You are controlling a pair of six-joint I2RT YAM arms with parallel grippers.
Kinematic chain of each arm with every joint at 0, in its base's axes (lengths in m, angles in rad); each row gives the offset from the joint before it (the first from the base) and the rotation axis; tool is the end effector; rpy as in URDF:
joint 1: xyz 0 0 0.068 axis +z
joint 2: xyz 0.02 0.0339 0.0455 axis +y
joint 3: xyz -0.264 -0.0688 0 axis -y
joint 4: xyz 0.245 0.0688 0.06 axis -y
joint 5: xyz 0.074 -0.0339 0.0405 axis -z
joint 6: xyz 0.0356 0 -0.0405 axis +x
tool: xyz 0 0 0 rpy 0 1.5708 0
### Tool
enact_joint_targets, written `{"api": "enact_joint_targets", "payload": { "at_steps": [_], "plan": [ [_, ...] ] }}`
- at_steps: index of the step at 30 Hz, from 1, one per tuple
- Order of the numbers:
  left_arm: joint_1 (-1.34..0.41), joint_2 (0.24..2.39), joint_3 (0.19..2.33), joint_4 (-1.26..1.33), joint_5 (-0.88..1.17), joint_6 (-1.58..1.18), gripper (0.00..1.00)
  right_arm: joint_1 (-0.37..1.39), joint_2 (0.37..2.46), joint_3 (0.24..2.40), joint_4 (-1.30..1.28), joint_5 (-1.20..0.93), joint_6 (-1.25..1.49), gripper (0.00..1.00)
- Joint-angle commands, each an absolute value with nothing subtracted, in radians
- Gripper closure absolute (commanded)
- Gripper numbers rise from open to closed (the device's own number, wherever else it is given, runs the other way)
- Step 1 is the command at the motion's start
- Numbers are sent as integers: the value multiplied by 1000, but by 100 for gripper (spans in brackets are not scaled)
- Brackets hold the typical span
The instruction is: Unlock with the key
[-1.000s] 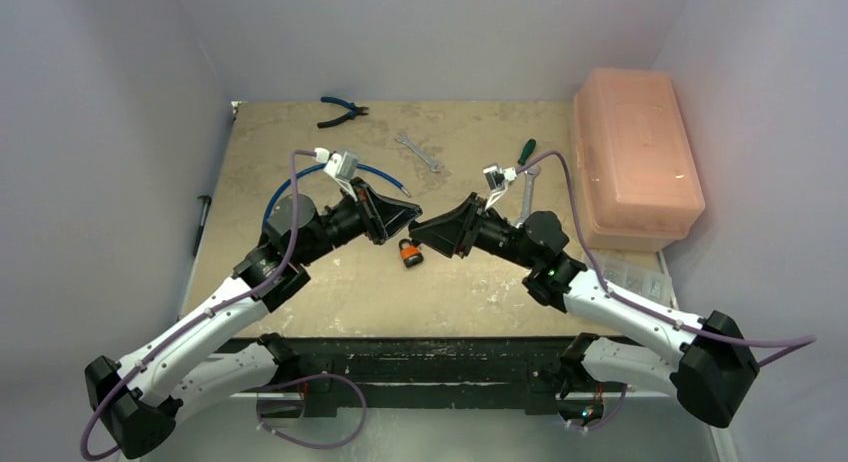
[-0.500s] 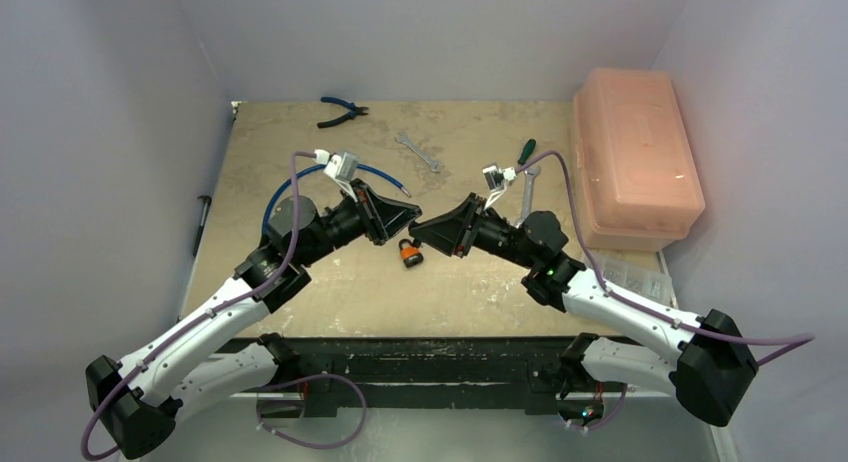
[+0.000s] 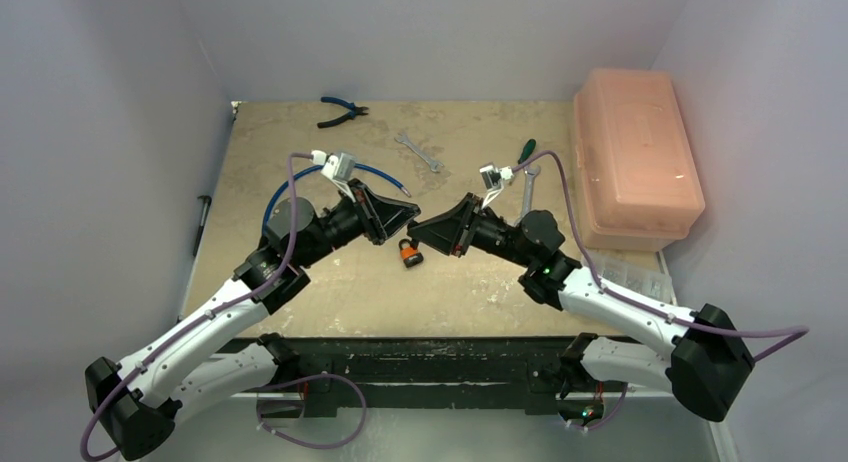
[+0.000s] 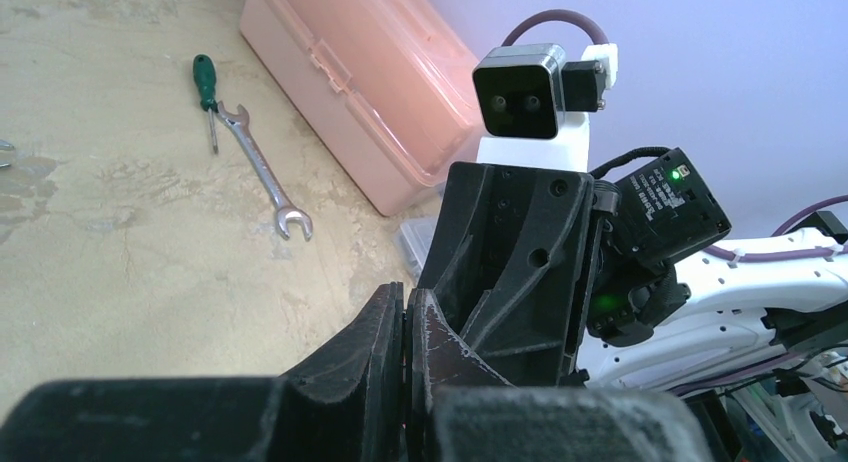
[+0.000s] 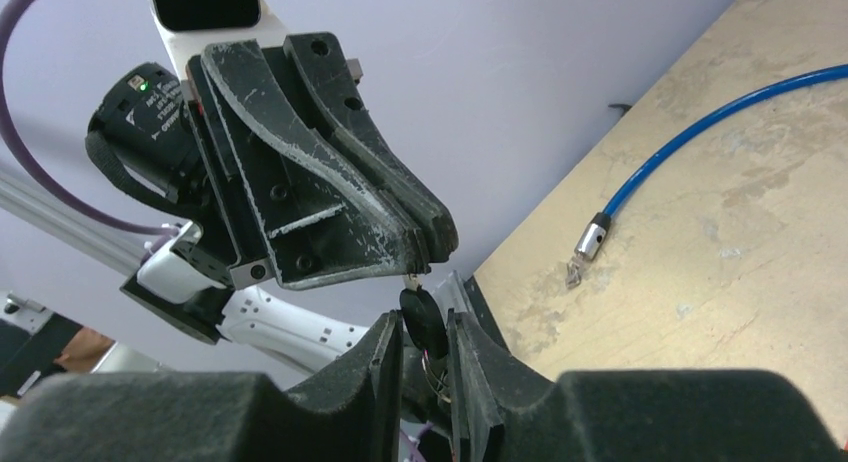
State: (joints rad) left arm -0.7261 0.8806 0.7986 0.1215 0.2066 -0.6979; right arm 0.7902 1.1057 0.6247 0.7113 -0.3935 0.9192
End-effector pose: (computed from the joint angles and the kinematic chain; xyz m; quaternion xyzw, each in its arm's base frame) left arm 0.1520 -0.1447 0.3611 0.0841 0.6882 -0.5226 0.4962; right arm 0.1667 0.1877 0.3137 -0.1136 0.6178 0.6595 0.4129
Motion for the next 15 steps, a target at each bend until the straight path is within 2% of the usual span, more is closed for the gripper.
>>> {"api": "enact_joint_targets", "payload": {
  "at_steps": [1, 7, 11, 12, 13, 14, 15],
  "plan": [
    [-724, 855, 783, 183, 186, -715, 100, 792, 1110, 658, 805, -430, 939, 74],
    [-724, 844, 776, 178, 177, -716, 100, 792, 1107, 658, 820, -437, 946, 99],
    [-725, 841, 775, 160, 162, -716, 100, 792, 1094, 652, 816, -433, 948, 100],
    [-725, 841, 782, 144, 153, -716, 96, 792, 1089, 650, 810, -429, 948, 100],
    [-724, 843, 795, 116, 135, -712, 74, 792, 1077, 647, 793, -425, 947, 100],
    [-725, 846, 810, 72, 108, -707, 57, 792, 1065, 645, 767, -420, 940, 100],
    [-724, 846, 823, 28, 80, -704, 45, 792, 1053, 643, 736, -413, 928, 100]
  ]
}}
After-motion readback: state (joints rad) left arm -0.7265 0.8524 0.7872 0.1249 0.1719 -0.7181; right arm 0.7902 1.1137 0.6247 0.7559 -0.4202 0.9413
